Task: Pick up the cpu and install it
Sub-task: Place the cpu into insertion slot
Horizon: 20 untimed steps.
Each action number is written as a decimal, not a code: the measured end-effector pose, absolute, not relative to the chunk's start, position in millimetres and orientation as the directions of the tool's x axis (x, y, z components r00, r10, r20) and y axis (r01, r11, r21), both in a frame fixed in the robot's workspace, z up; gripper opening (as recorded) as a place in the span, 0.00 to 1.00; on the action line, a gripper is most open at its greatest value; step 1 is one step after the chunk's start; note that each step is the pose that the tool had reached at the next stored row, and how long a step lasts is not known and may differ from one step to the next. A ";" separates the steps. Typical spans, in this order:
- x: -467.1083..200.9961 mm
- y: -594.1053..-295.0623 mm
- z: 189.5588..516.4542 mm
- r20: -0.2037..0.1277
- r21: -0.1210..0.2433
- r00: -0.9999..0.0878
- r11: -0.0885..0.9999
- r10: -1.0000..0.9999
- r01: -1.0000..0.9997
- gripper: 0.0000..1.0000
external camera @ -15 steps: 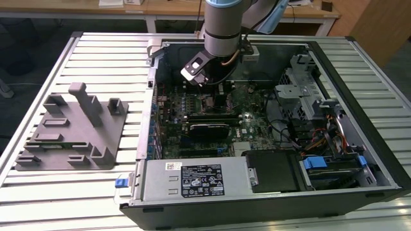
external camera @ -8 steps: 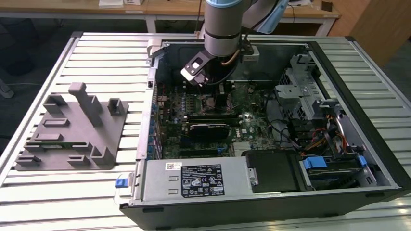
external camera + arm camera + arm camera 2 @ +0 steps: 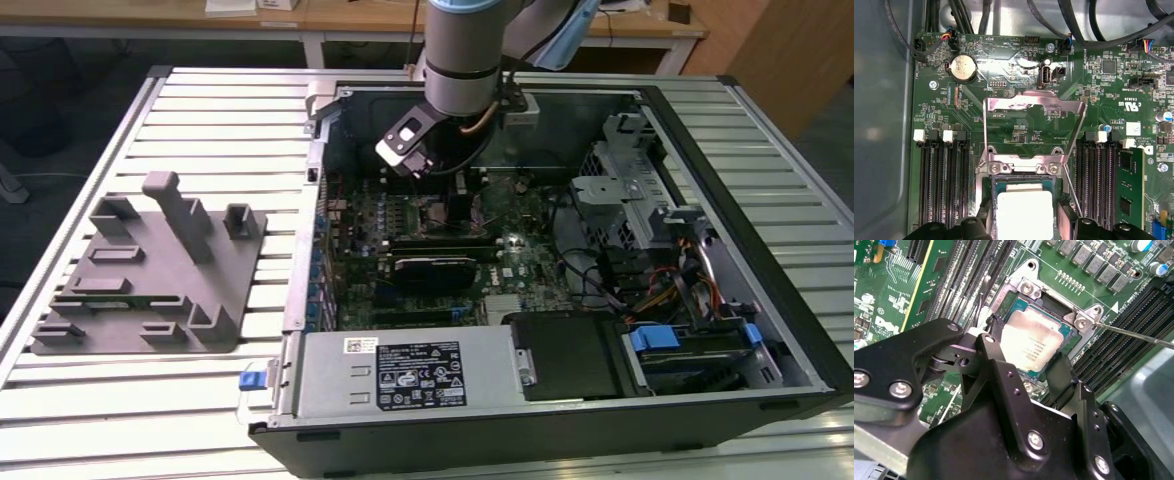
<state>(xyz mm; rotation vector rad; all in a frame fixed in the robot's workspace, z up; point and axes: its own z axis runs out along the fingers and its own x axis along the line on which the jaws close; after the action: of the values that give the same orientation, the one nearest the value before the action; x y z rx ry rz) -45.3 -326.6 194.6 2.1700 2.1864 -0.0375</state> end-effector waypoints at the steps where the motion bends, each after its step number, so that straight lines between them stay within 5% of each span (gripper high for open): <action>1: -45.3 -326.6 194.6 -0.060 0.026 -0.007 0.008 0.998 1.000 0.62; 20: -45.3 -326.6 196.8 -0.060 0.026 -0.003 0.004 0.998 1.000 0.53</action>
<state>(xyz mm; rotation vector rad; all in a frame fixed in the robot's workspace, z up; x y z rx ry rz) -45.3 -326.6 196.8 2.1747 2.1818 -0.0376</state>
